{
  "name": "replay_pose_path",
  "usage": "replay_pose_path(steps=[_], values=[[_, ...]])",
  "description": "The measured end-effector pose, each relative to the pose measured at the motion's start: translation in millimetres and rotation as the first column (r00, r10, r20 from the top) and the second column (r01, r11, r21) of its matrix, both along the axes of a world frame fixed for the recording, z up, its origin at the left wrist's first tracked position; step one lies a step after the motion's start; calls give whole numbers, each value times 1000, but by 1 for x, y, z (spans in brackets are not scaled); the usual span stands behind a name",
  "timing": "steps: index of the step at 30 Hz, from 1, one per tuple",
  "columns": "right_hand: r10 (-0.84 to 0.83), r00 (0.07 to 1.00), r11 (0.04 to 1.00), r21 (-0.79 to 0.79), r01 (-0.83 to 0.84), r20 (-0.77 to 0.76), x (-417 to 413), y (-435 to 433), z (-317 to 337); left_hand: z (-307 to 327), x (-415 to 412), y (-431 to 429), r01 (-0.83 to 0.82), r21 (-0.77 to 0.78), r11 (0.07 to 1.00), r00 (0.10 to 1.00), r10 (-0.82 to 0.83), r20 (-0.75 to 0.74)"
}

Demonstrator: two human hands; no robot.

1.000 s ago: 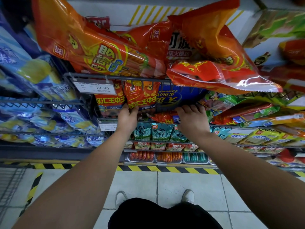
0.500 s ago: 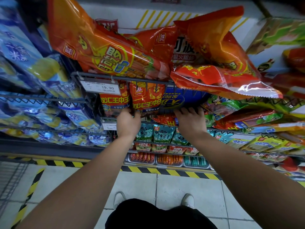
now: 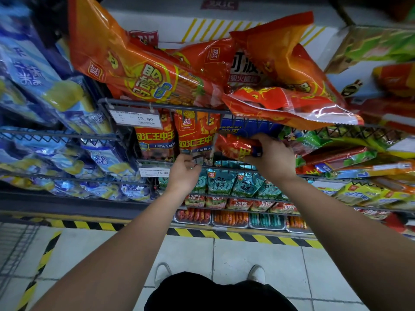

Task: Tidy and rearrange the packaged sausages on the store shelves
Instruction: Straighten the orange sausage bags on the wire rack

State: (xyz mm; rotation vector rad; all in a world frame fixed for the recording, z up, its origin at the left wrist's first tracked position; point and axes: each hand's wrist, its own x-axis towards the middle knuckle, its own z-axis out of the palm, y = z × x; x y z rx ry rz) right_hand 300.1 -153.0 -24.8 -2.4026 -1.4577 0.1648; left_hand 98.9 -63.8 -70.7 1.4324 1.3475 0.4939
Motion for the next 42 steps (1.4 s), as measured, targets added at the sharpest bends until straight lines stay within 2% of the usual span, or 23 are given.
replay_pose_path(steps=[5,10,15,22,31,36,42], values=[[33,943,989,147,16,-331,11,-14,10,3,15,-10,144,-48,988,989,-143,21],[153,788,965,263,11,-597,1,-21,16,10,27,-18,235,-38,971,967,-230,112],[231,643,943,331,37,-730,-6,-24,12,21,30,-23,260,113,959,940,-278,196],[248,526,917,372,143,-813,-8,-27,3,34,41,-24,180,238,955,936,-240,256],[157,567,921,327,212,-809,5,-17,-12,25,59,-12,175,318,932,938,-256,233],[107,616,926,303,223,-781,9,-8,-30,6,65,-4,243,238,940,954,-276,118],[47,660,940,256,224,-750,15,6,-48,-1,68,3,246,146,958,955,-265,131]])
